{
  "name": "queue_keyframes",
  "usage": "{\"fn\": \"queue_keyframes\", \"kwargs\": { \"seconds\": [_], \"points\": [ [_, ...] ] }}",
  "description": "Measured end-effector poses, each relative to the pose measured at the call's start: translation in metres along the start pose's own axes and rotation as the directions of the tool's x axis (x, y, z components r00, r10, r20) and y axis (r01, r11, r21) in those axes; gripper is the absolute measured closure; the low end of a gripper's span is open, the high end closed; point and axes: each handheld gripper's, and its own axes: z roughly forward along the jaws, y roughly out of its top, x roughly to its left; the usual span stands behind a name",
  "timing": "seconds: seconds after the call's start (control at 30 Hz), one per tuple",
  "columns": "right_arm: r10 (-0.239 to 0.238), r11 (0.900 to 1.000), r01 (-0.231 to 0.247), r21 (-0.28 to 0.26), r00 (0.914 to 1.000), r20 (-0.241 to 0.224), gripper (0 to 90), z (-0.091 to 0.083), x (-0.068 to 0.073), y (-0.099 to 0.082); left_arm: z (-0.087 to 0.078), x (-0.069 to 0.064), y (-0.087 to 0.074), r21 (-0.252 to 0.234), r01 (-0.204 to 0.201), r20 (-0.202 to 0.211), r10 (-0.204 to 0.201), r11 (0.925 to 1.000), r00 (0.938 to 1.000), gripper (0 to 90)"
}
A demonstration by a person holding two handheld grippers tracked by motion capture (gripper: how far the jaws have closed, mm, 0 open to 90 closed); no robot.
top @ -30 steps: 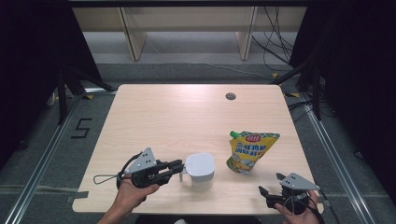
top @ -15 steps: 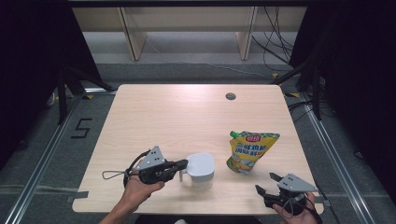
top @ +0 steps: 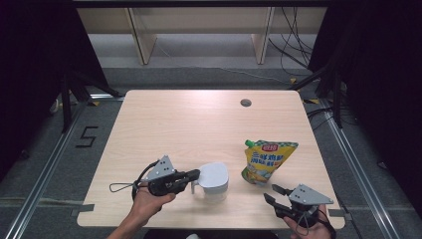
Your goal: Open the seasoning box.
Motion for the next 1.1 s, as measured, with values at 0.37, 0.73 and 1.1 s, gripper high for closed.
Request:
{"fn": "queue_keyframes", "kwargs": {
  "seconds": [0.37, 0.73, 1.1],
  "points": [
    [-0.083, 0.9931, 0.073, -0.092, 0.9895, -0.118, 82.3, 0.021, 0.028, 0.027, 0.0, -0.001, -0.001, 0.001, -0.002, -0.004, 0.002, 1.0, 1.0, 86.7],
    [-0.151, 0.9867, 0.139, -0.085, 0.9747, -0.165, 88.8, 0.046, 0.036, 0.048, -0.001, 0.001, -0.002, -0.001, -0.005, 0.0, 0.005, 1.0, 1.0, 87.5],
    [-0.188, 0.98, 0.173, -0.099, 0.9672, -0.171, 89.8, 0.059, 0.039, 0.06, -0.003, 0.003, -0.004, 0.003, -0.002, 0.006, 0.002, 1.0, 1.0, 88.7]
  ]
}}
